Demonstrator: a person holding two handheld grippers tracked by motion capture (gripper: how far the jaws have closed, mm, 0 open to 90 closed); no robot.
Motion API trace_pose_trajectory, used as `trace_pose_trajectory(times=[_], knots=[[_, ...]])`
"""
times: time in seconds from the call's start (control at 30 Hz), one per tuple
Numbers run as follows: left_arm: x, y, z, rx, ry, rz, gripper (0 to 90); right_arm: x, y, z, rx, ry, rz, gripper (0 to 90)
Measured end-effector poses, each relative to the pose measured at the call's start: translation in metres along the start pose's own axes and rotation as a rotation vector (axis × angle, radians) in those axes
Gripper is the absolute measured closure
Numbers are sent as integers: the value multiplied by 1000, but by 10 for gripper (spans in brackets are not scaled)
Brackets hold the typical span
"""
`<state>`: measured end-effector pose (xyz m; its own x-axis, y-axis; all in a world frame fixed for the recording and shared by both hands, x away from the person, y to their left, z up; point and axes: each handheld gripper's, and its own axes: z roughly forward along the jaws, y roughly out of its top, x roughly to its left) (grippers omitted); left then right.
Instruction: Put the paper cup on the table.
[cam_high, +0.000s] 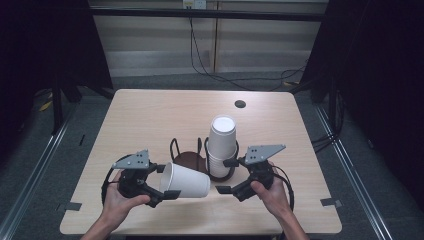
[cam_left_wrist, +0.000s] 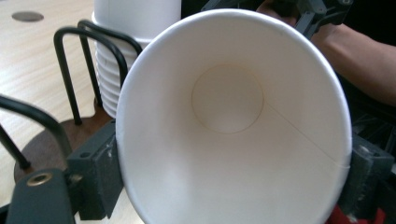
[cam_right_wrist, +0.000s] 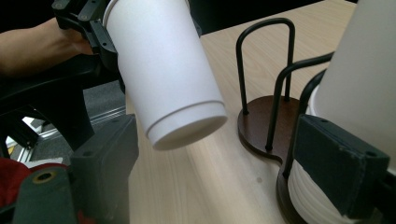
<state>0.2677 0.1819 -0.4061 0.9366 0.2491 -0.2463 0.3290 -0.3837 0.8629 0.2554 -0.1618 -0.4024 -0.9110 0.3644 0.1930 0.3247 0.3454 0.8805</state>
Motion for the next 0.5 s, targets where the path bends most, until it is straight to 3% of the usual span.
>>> trace_pose_trajectory(times=[0.17,0.23,0.37,0.5], knots=[[3,-1,-6,39,14,-1,135,2,-8,-2,22,-45,14,152],[4,-1,-10,58,29,-2,136,4,-9,-4,41,-112,10,165],[10,-2,-17,87,54,-13,138,3,-14,-11,30,-143,17,161],[16,-4,-26,110,75,-25,133,2,-20,-12,30,-144,32,150]])
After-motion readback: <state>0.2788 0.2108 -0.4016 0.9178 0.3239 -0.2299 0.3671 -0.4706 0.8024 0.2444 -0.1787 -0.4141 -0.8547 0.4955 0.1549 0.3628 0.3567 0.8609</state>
